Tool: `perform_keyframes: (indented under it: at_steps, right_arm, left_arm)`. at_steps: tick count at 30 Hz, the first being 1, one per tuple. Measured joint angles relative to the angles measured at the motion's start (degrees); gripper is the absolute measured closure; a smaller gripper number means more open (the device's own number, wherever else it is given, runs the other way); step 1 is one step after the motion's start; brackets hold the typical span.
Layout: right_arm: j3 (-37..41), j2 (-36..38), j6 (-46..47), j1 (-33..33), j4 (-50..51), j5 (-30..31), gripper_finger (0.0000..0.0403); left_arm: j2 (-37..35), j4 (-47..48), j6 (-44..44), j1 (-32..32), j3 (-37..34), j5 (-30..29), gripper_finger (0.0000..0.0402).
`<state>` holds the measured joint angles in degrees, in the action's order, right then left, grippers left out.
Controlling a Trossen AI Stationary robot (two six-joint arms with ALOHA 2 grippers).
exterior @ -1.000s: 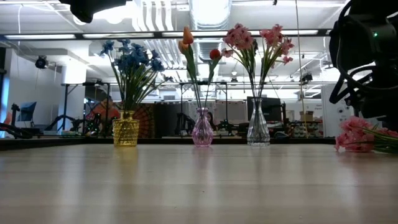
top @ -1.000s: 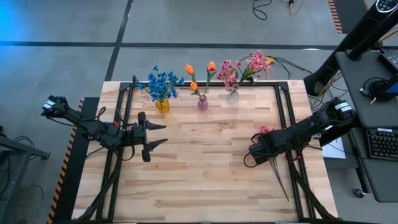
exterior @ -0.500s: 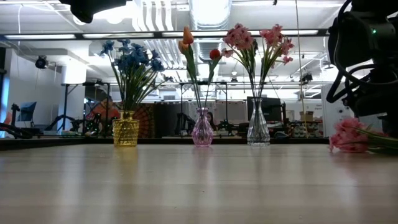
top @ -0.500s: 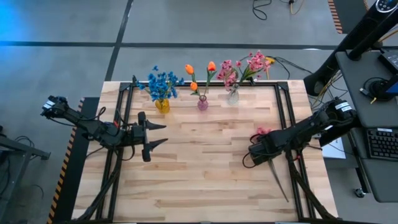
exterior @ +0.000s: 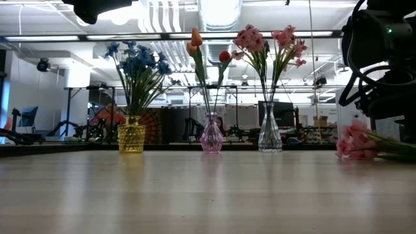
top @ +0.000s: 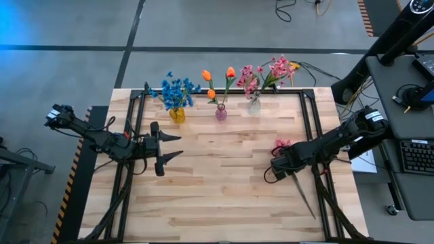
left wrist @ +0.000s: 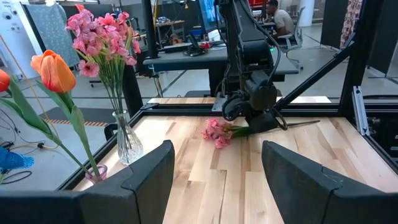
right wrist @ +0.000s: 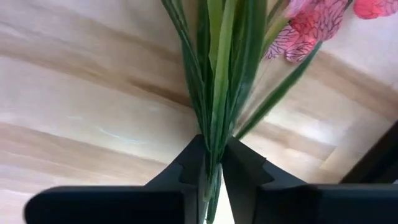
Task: Sort flowers into vase by color
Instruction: Put the pink flowers into the transparent vase
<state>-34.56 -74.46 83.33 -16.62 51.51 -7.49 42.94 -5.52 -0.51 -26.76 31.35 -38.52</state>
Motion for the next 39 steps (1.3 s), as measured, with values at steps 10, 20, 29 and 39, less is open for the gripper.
perform_keyframes:
  at_steps: [10,20,29,39]
  right_arm:
    - [-9.1,0.9,-9.1,0.0,-5.7,5.3,0.0376]
    - [-12.0,0.9,-31.1,0.0,-37.6,12.8,0.0377]
    - [-12.0,0.9,-58.0,0.4,-62.7,21.7,0.0377]
    - [-11.6,5.2,-81.0,6.2,-77.3,17.2,0.0377]
  left_arm:
    - [0.0,0.0,0.0,0.0,0.0,0.0,0.0177]
    - [0.0,0.0,0.0,0.0,0.0,0.0,0.0177]
    - [0.0,0.0,0.0,0.0,0.0,0.0,0.0177]
    - [0.0,0.0,-1.1,0.1,0.0,0.0,0.0177]
